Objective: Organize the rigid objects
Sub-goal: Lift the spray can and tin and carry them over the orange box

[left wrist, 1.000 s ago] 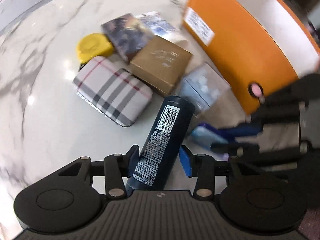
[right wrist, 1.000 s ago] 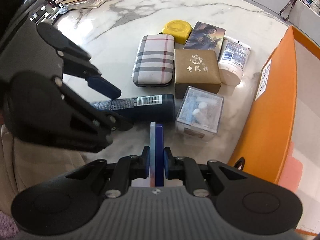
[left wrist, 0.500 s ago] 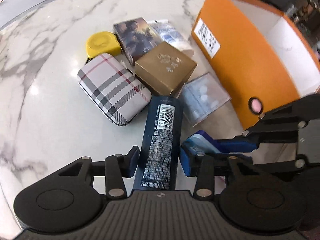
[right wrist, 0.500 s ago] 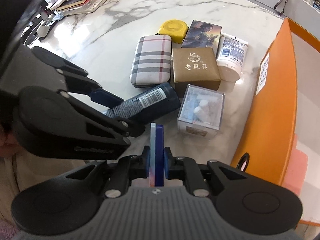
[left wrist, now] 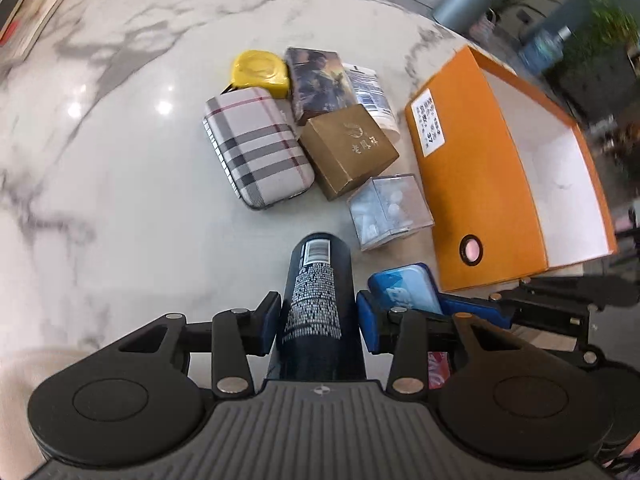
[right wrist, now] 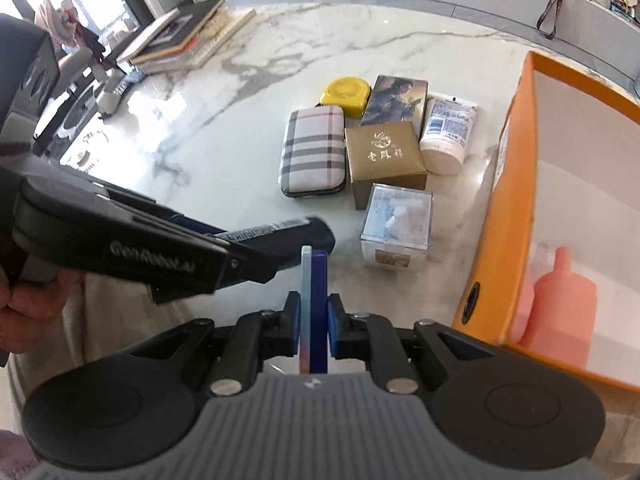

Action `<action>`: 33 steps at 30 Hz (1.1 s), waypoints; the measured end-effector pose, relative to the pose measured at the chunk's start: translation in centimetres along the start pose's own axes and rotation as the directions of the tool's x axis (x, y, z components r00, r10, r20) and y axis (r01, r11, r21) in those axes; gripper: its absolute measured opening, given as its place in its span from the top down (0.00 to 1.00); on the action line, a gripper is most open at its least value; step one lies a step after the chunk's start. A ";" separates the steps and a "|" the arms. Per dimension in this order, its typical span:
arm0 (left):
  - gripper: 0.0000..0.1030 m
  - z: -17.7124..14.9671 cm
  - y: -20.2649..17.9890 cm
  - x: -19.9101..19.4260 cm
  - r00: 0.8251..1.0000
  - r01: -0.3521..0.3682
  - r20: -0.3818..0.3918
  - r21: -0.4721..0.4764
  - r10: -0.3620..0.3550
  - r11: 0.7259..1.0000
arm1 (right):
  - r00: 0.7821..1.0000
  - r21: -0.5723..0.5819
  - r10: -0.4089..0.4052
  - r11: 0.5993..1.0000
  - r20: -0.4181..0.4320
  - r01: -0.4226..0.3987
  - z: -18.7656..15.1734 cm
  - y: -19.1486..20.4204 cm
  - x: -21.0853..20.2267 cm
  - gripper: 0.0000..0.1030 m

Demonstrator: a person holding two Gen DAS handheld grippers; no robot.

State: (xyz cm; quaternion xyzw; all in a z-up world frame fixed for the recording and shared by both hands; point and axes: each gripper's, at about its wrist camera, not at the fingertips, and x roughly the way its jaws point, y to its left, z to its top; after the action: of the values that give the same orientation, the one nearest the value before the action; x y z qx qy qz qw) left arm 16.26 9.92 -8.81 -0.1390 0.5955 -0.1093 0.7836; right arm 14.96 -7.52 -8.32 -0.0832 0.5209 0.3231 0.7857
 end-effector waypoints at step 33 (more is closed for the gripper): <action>0.55 5.1 -15.0 -6.9 0.970 0.070 0.210 0.232 -0.120 0.970 | 0.924 0.246 -0.127 0.969 0.361 0.037 -0.2 -9.5 -15.0 0.87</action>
State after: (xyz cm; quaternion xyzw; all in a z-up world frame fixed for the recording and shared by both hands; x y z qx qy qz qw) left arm 19.27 -1.38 3.93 -0.0901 0.4807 -0.1969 0.8497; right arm 16.71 -21.38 2.71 0.0513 0.3923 0.2360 0.8876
